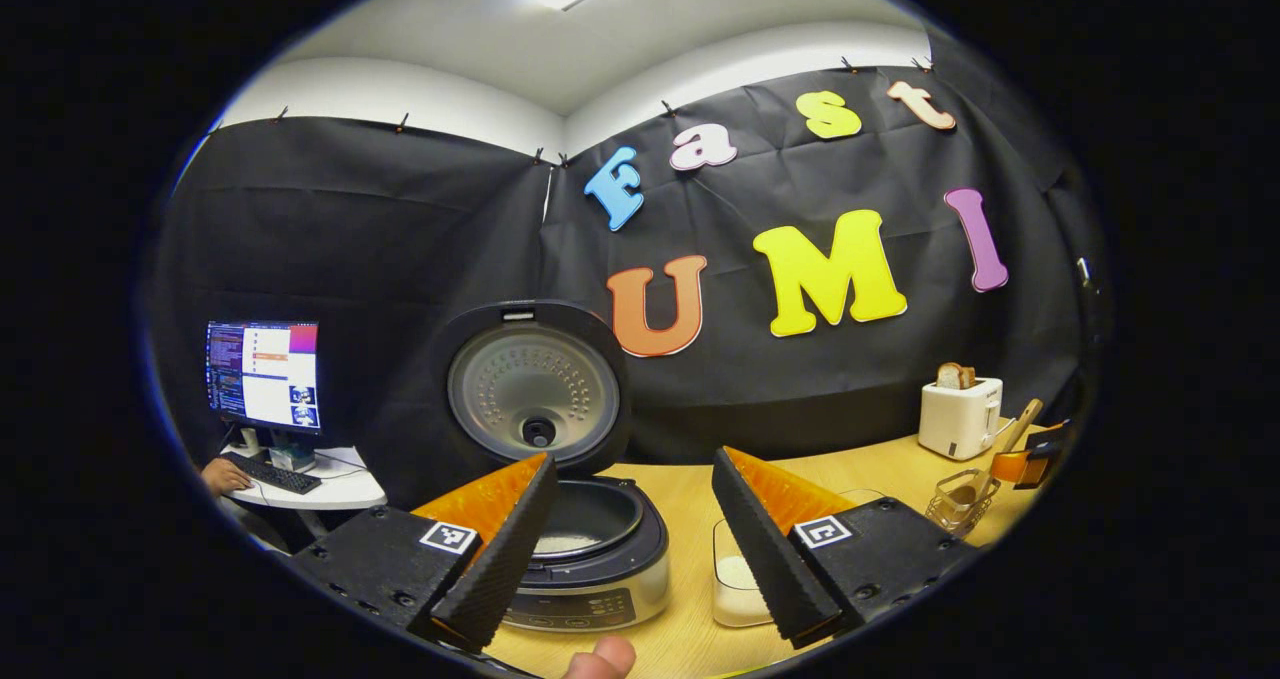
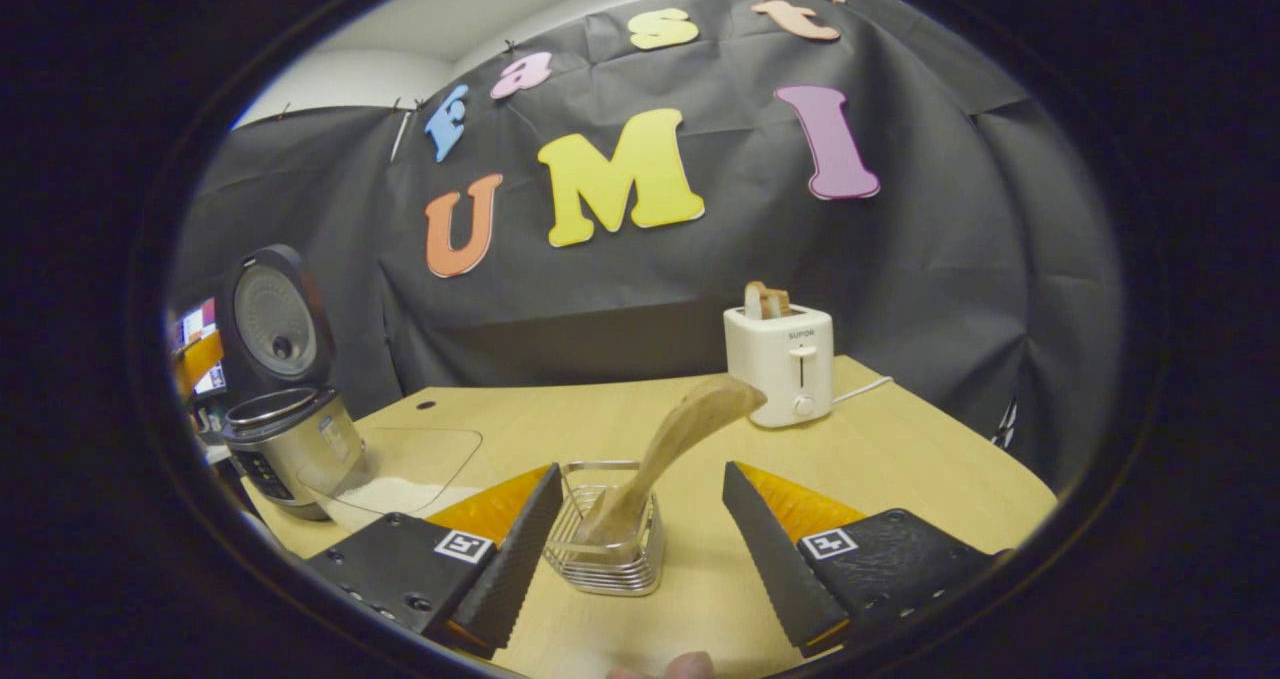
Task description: Close the left gripper, press the button to open the rice cooker; take a wooden spoon from the chopstick holder with the right hand, scoop a spoonful of rice and pour it into the rice cooker, then put the wooden spoon back into the chopstick holder.
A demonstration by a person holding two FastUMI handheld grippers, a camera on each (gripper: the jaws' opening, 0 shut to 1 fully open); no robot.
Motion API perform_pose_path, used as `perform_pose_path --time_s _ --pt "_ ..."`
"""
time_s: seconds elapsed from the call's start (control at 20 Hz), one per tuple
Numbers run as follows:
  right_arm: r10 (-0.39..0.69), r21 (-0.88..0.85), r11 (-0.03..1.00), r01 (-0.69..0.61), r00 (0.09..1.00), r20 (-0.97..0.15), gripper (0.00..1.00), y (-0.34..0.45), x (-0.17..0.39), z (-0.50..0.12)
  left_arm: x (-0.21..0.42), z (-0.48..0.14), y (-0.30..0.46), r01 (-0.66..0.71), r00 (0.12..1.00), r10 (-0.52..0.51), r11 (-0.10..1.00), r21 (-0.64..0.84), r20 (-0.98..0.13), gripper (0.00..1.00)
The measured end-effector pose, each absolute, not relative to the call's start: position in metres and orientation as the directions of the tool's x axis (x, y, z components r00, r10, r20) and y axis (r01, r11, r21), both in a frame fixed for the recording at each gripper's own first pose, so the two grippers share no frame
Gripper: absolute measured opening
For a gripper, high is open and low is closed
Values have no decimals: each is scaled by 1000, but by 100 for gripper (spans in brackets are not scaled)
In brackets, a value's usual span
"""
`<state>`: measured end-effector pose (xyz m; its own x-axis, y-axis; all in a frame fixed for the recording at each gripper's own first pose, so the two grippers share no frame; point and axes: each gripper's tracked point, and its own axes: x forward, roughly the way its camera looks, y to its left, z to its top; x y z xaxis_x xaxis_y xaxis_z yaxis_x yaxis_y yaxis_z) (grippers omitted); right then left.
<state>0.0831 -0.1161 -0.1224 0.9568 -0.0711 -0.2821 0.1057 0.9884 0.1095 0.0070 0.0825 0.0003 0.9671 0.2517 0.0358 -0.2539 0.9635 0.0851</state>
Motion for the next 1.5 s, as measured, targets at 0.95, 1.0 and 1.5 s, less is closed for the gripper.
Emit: perform_pose_path --time_s 0.95,1.0,1.5 --pt "-82 215 964 155 946 -315 22 -124 131 -133 3 -40 127 -284 955 282 959 -14 -94 99" --pt "-69 223 965 140 952 -298 22 -119 129 -126 3 -43 125 -278 956 275 960 -14 -106 99" --pt "-50 203 973 111 957 -284 0 -108 129 -92 1 -41 115 -235 966 230 971 -32 -118 99"
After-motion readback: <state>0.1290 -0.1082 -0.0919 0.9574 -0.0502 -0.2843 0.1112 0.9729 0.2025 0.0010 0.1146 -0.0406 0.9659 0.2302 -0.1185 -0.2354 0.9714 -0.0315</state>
